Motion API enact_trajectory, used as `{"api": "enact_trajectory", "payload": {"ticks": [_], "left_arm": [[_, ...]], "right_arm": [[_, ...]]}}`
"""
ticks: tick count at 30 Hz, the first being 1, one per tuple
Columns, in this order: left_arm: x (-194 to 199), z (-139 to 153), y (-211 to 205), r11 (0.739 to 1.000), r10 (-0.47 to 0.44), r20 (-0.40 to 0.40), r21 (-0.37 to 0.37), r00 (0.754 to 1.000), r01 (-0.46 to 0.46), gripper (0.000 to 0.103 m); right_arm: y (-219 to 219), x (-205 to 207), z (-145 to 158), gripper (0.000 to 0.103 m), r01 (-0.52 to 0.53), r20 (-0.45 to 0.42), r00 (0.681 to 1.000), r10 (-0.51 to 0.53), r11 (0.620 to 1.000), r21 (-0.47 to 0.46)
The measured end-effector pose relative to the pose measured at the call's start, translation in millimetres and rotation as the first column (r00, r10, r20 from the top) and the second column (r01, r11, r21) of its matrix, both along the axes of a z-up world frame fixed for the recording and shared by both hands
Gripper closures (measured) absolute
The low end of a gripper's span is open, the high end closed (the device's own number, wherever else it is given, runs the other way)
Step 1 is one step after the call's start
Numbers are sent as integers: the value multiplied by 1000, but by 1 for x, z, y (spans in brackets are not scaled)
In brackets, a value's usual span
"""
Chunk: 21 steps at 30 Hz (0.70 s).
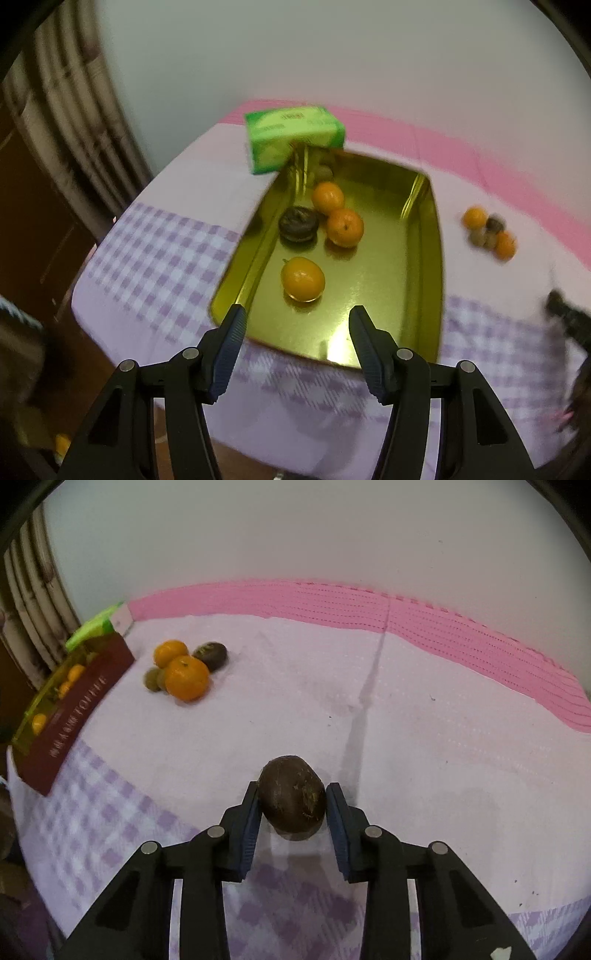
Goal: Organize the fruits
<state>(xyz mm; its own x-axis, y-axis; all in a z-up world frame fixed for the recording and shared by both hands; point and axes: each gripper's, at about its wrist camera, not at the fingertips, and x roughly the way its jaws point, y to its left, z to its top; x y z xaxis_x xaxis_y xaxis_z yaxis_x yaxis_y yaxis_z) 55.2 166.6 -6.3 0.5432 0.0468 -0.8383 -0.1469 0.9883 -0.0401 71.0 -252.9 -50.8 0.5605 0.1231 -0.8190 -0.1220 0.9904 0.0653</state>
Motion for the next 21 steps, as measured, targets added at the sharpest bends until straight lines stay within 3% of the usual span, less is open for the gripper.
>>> {"api": "enact_trajectory", "payload": {"ticks": [3,8,12,21], "left_arm": [[-18,16,9,999,46,32,-10,998,-46,41],[-38,27,17,997,78,71,11,994,-79,41],[-45,26,21,993,86,94,72,992,-93,40],[-41,12,43,986,146,80,75,986,-152,40]], "right_arm": [[8,-20,26,71,-64,65,996,58,992,108],[47,-38,59,71,-164,132,981,144,974,154],[97,-34,76,71,-262,150,960,237,948,182],[201,-1,86,71,-411,124,912,392,885,219]]}}
